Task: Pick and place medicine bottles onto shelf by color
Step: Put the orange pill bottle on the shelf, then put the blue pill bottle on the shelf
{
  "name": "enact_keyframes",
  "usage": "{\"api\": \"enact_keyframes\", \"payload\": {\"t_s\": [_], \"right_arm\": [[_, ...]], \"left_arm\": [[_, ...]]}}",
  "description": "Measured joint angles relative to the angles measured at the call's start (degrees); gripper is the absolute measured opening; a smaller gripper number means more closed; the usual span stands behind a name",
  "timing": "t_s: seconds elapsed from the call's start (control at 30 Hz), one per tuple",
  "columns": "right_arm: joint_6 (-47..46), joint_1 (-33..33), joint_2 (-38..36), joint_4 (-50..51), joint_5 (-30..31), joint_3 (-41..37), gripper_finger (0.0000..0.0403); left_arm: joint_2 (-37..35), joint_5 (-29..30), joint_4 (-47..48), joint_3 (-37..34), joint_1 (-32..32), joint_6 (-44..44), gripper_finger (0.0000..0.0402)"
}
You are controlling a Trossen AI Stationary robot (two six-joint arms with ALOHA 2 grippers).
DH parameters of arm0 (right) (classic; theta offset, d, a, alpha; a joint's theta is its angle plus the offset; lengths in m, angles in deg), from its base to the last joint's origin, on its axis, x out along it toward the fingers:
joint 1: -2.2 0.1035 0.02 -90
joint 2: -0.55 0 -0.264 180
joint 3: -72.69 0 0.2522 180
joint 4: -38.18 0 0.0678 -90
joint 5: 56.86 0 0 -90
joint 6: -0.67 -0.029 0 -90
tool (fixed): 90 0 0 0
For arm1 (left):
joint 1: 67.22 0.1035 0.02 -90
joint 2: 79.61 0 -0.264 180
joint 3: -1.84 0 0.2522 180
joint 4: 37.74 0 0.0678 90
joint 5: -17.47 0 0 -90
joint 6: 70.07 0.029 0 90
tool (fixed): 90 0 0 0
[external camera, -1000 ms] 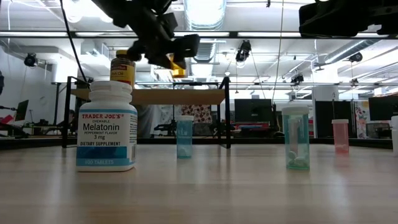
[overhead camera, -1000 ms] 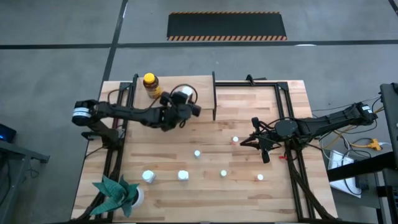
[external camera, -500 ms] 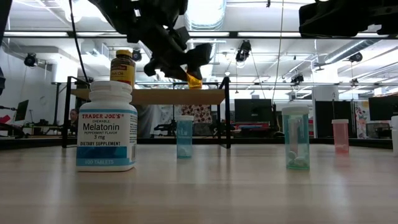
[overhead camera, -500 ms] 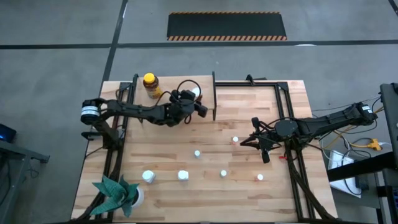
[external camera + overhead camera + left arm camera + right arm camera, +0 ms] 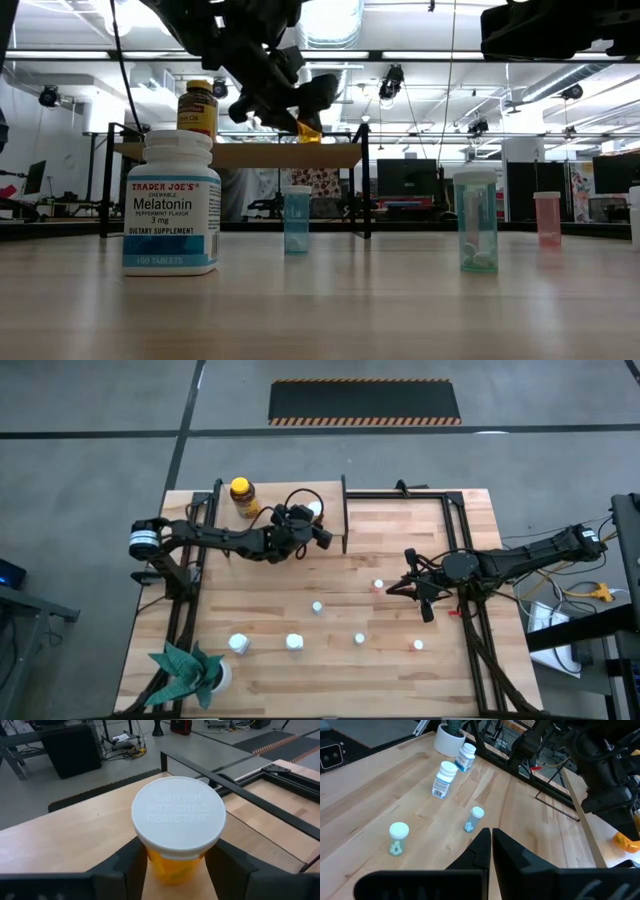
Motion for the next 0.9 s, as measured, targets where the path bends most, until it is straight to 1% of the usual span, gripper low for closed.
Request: {"api": "enact_keyframes", "payload": {"t_s": [0.17,0.27,0.43,0.67,0.73,0.77,0.9], "right_arm": [[0.1,0.0,0.0,0.0,0.0,0.0,0.0009],[0.1,0.0,0.0,0.0,0.0,0.0,0.0009],[0.1,0.0,0.0,0.0,0.0,0.0,0.0009],[-0.1,0.0,0.0,0.0,0.0,0.0,0.0009],[-0.1,0.0,0.0,0.0,0.0,0.0,0.0009],[-0.1,0.0,0.0,0.0,0.0,0.0,0.0009],[-0.1,0.0,0.0,0.0,0.0,0.0,0.0009]], "left_arm": [[0.0,0.0,0.1,-0.2,0.0,0.0,0.0202],[0.0,0.0,0.0,-0.2,0.0,0.1,0.0214],[-0.9,-0.1,0.6,-0.2,-0.2,0.5,0.0219],[-5.9,-0.9,6.8,0.0,-2.5,0.4,0.022],[-7.9,-2.3,7.9,-0.2,-3.8,0.3,0.022],[-8.7,-4.0,8.1,-0.2,-4.5,0.3,0.022],[-10.6,-12.7,8.1,-0.2,-8.5,1.3,0.022]]}}
